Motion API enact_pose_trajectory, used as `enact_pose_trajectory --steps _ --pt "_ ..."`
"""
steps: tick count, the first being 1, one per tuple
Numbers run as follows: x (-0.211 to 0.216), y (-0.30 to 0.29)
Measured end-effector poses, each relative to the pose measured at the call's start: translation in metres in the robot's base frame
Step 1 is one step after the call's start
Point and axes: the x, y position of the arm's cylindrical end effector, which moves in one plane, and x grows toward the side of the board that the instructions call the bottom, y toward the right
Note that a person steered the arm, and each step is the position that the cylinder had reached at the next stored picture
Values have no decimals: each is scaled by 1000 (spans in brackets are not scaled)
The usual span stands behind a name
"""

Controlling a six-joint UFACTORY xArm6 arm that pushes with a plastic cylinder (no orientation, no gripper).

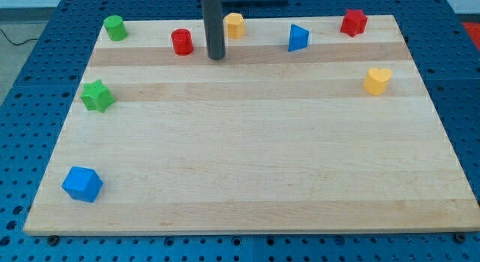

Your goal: Place the red circle to the bottom center of the board

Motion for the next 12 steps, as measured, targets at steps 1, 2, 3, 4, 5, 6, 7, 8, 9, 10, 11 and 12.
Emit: enact_pose_trajectory --steps 1,2,3,4,5,6,7,8,9,10,11,12 --pt "-15 -4" --pt "-31 -8" --pt "-55 -14" --pt "-80 -37" --pt "-87 -80" --pt "-70 -86" --pt "-23 -72" --pt "27 -62" --pt "16 -67" --pt "-21 -78" --pt "-30 -68" --pt "8 -33"
